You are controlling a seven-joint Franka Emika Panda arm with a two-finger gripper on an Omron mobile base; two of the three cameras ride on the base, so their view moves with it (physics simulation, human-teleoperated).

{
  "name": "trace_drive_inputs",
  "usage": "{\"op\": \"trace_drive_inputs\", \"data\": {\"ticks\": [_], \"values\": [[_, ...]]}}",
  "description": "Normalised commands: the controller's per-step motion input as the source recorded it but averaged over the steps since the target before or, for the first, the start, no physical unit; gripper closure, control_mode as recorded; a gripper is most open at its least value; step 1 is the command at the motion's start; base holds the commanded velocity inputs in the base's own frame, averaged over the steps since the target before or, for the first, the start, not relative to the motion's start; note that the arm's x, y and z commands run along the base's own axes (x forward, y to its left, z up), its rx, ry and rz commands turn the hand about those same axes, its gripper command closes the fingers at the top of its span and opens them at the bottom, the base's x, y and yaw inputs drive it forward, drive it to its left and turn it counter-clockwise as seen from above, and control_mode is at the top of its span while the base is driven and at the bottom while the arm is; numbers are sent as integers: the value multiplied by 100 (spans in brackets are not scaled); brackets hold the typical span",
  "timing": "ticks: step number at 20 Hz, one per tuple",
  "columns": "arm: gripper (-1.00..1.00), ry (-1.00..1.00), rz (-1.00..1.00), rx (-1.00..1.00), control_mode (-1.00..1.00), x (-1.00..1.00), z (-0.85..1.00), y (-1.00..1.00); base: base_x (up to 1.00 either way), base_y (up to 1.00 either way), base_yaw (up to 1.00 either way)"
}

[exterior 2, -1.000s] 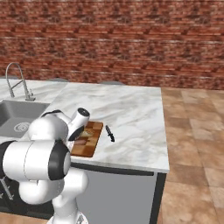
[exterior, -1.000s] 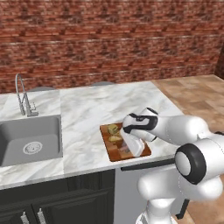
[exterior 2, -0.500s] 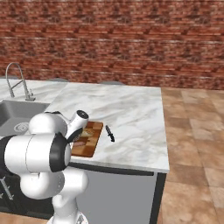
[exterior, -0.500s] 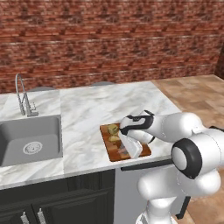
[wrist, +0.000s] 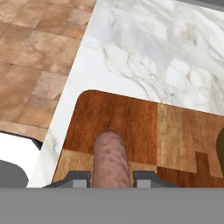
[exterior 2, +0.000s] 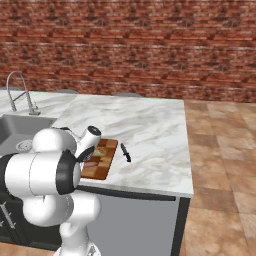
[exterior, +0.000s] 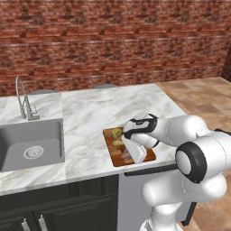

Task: Retrieve the sausage and cheese from the fridge and place them on the cutting board on the counter.

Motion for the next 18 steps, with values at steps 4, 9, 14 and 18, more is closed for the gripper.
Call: {"op": "trace_drive_inputs", "data": {"ticks": [4,9,14,18], "values": [[100,0,1,0,-100,17,-1,0,0,0,0],[-100,0,1,0,-100,21,-4,0,0,0,0],[-100,0,3,0,-100,11,0,0,0,0,0],[-100,0,5,0,-100,0,-3,0,0,0,0]]}}
